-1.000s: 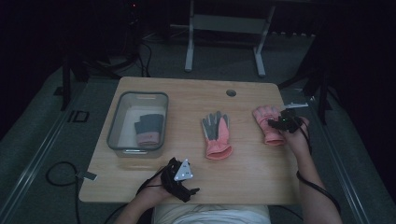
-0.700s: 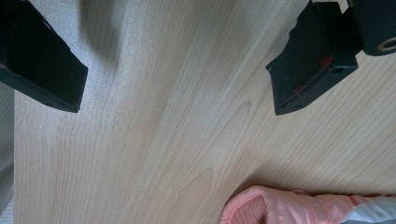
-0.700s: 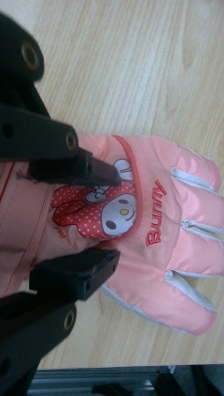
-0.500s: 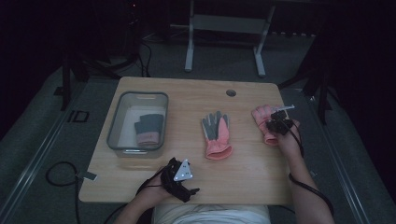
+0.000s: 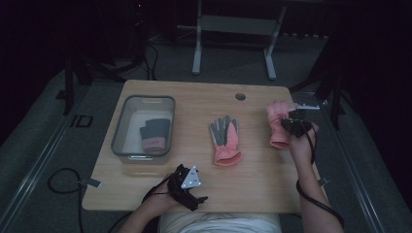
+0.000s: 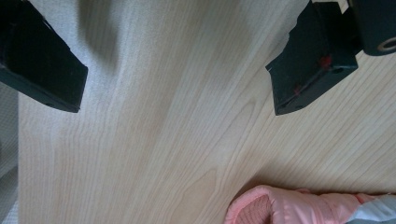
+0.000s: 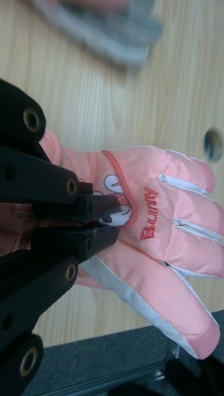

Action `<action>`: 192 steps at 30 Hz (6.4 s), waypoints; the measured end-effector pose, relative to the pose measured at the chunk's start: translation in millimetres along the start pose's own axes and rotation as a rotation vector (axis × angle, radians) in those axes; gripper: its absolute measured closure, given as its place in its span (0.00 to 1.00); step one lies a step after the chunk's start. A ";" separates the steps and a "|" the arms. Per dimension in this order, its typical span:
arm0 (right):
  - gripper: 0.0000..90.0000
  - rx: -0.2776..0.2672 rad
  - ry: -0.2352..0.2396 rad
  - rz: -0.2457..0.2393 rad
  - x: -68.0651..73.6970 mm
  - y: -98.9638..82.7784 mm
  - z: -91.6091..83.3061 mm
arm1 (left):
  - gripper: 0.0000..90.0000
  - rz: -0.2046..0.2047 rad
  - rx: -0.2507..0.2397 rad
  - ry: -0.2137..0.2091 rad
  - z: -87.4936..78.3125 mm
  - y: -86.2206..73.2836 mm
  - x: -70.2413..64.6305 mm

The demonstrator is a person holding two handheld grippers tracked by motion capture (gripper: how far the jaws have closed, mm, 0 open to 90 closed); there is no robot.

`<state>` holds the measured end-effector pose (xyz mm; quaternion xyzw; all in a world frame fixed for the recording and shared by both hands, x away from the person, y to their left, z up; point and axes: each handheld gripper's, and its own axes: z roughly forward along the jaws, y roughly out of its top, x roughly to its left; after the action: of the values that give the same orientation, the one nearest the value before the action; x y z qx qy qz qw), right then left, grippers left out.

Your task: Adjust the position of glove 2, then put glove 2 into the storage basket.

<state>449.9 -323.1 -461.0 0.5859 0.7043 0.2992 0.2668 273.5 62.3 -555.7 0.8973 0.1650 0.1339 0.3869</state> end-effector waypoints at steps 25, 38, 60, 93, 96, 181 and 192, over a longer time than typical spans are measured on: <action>0.94 0.036 0.032 0.072 68.2 -46.5 -0.4 | 0.04 0.008 -0.003 0.000 0.2 0.8 0.8; 0.88 0.061 0.053 0.061 63.1 -59.1 23.1 | 0.04 0.013 0.009 -0.003 1.4 -0.3 -0.3; 0.12 0.035 0.208 -0.093 44.4 -25.8 -6.9 | 0.04 0.012 0.022 -0.010 2.2 -0.6 0.5; 0.90 0.098 0.112 -0.262 66.4 -50.9 39.8 | 0.04 0.022 0.029 -0.014 2.4 -0.9 -0.1; 0.93 0.100 0.118 -0.235 65.7 -49.1 38.1 | 0.04 0.024 0.026 -0.006 2.3 -0.8 -0.8; 0.70 0.001 0.337 -0.337 141.7 7.4 -14.9 | 0.04 -0.002 -0.032 0.021 -14.0 20.6 -2.6; 0.70 -0.036 0.335 -0.343 122.2 6.9 -30.9 | 0.05 -0.134 -0.137 0.079 -36.9 59.8 25.0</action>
<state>411.1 -205.2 -438.1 0.3950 0.8225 0.3551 0.2034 294.1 57.6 -484.2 0.8498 0.2304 0.1541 0.4484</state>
